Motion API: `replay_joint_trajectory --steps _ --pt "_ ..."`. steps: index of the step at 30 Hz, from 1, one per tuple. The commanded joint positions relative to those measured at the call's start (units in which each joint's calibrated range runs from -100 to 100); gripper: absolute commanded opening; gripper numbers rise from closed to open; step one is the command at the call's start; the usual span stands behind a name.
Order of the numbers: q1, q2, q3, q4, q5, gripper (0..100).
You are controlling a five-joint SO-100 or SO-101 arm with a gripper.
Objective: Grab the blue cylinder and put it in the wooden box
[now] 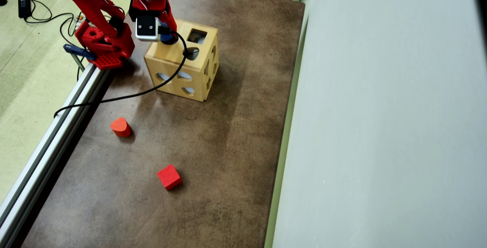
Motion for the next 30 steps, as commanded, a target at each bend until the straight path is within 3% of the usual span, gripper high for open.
replay_joint_trajectory --steps 1,30 --pt "0.3 -1.1 -0.2 -0.2 0.2 3" --pt "0.6 -1.0 -0.1 -1.9 -0.3 3"
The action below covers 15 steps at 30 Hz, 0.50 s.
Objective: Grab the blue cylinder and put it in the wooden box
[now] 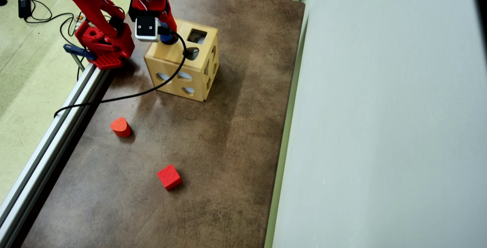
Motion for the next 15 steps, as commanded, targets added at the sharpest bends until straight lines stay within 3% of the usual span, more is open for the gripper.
replay_joint_trajectory --steps 1,15 --pt "0.3 -1.0 0.0 -1.3 -0.2 3" --pt "4.9 -1.0 0.4 -1.4 -0.1 5"
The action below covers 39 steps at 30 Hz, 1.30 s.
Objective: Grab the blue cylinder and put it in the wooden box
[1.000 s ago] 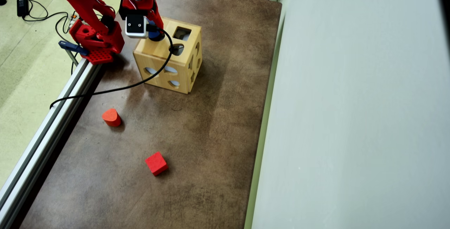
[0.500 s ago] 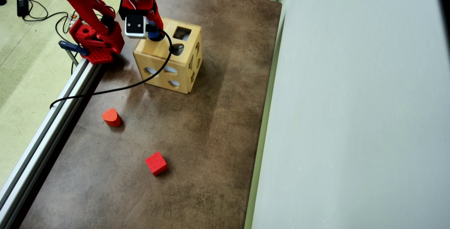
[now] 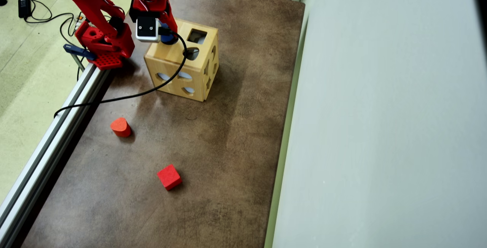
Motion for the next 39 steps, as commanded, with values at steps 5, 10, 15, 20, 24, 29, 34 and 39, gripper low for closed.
replay_joint_trajectory --steps 5,10,15,20,24,29,34,39 --pt "3.0 -1.0 -0.1 -1.0 -0.1 11" --pt "3.0 -1.0 -0.1 -1.0 -0.1 11" --pt "2.3 -1.0 -0.2 -1.0 0.3 11" --pt "-1.3 -0.8 -0.1 -1.0 0.3 11" --pt "-2.6 -0.9 -0.1 -1.0 0.3 11" --pt "-2.6 -0.9 -0.1 -1.0 0.2 11" --pt "-2.5 -0.9 -0.1 -1.0 0.2 12" --pt "-2.3 -0.9 -0.1 -1.0 0.0 12"
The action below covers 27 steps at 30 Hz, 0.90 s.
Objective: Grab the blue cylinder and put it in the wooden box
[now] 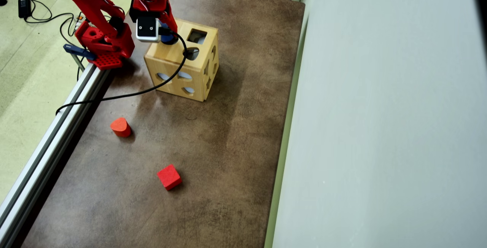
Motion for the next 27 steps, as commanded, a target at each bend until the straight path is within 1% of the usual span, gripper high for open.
replay_joint_trajectory --steps 1,5,11,19,24,27 --pt "0.0 -0.9 -0.2 -1.0 -0.1 12" --pt "0.0 -0.9 -0.2 -1.0 -0.2 12" --pt "0.1 -0.9 -0.2 -1.0 -0.2 20" --pt "-0.3 -0.9 -0.2 -1.0 -0.2 23" --pt "-0.4 -0.2 -0.1 -1.0 -0.2 29" --pt "-0.4 1.4 -0.2 -0.9 -0.2 30"
